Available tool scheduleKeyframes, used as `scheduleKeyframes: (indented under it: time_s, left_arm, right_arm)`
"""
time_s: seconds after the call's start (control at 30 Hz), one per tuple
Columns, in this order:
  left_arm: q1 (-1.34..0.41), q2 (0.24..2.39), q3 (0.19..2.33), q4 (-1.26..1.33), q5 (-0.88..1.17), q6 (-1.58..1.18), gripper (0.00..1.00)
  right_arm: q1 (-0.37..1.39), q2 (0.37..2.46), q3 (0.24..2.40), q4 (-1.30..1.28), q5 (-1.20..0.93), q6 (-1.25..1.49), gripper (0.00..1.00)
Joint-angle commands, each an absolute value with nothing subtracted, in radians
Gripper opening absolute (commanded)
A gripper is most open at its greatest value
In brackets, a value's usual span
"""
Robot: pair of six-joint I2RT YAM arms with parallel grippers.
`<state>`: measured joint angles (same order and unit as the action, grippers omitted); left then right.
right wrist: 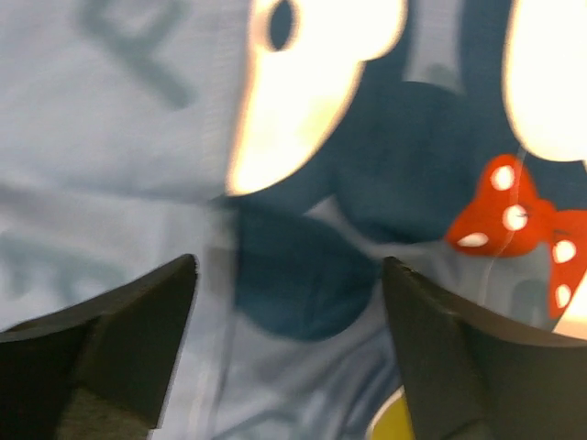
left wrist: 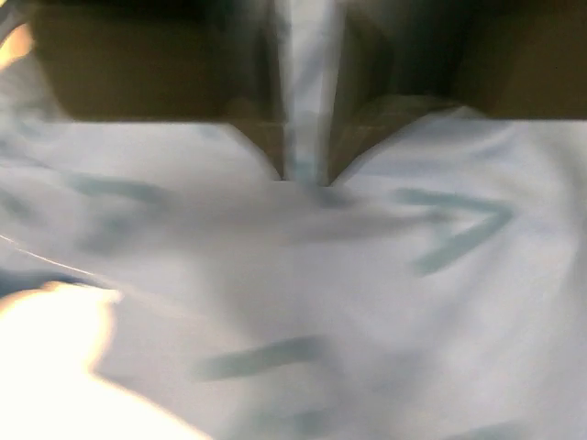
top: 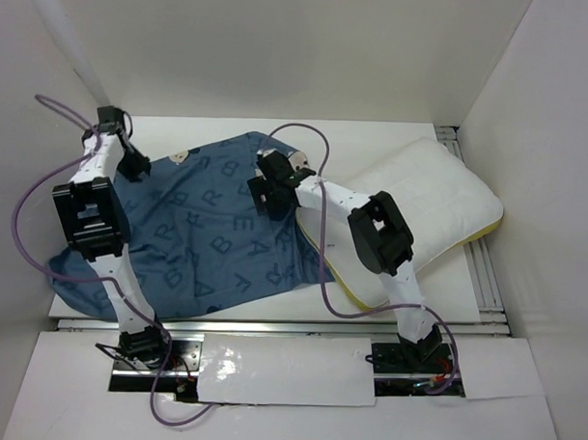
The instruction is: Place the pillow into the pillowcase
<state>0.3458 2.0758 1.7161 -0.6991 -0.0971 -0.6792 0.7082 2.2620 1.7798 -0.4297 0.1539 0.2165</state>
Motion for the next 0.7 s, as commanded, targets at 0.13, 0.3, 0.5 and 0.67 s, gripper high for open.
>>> scheduleKeyframes:
  time_s: [0.13, 0.3, 0.5, 0.67]
  left_arm:
    - [0.109, 2.031, 1.979, -0.775, -0.127, -0.563, 0.68]
    - [-0.04, 1.99, 1.918, -0.784, -0.126, -0.552, 0.7]
    - [-0.216, 1.93, 1.754, -0.749, -0.103, -0.571, 0.68]
    - [-0.307, 1.921, 1.683, -0.738, -0.115, -0.595, 0.67]
  right_arm:
    - [0.75, 1.981, 1.789, -0.451, 0.149, 0.201, 1.0]
    - [0.761, 1.794, 1.652, -0.526, 0.231, 0.247, 1.0]
    - [0.788, 1.542, 1.386, -0.787, 0.342, 0.333, 1.0]
    - [0.778, 1.367, 1.172, -0.812, 0.321, 0.353, 1.0]
